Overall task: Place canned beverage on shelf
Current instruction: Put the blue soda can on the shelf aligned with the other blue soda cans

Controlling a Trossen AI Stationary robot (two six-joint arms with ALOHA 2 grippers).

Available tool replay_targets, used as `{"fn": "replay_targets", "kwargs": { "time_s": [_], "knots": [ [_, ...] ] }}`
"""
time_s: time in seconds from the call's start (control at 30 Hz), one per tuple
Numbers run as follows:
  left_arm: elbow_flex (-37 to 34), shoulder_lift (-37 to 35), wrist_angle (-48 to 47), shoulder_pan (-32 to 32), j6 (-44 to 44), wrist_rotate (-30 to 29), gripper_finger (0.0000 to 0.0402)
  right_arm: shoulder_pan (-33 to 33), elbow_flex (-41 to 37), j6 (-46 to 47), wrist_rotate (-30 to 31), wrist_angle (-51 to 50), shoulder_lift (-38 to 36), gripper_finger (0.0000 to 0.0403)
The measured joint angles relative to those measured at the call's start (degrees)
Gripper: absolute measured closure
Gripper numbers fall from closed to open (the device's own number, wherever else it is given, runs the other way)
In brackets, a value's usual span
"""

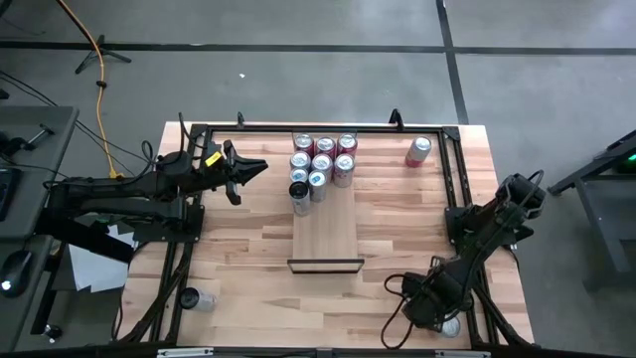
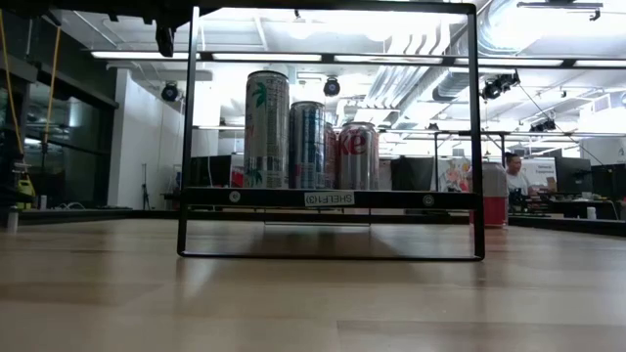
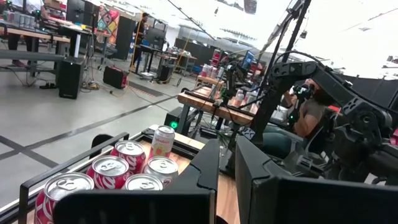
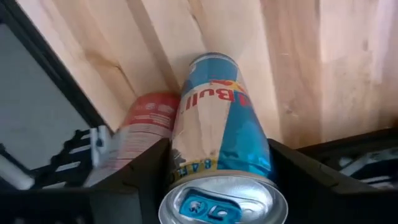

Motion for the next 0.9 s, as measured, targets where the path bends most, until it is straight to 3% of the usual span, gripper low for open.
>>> {"fn": "replay_targets", "kwargs": {
  "time_s": [0.2, 0.33, 0.43, 0.7, 0.9],
  "knots": [
    [0.0, 0.0, 0.0, 0.0, 0.0, 0.0, 0.0401, -2.5, 4.7, -7.5, 3.6, -5.0, -1.0, 0.0185],
    [0.0, 0.0, 0.0, 0.0, 0.0, 0.0, 0.0401, -7.4, 11.8, -16.2, 8.5, -14.2, -1.8, 0.0185],
    [0.0, 0.0, 0.1, 0.0, 0.0, 0.0, 0.0401, -12.9, 18.8, -24.3, 12.3, -19.5, -2.0, 0.0185],
    [0.0, 0.0, 0.1, 0.0, 0.0, 0.0, 0.0401, -31.9, 31.2, -44.5, 16.4, -19.3, 1.1, 0.0185],
    [0.0, 0.0, 0.2, 0.0, 0.0, 0.0, 0.0401, -44.1, 34.3, -47.8, 16.0, -19.2, 6.7, 0.0185]
  ]
}}
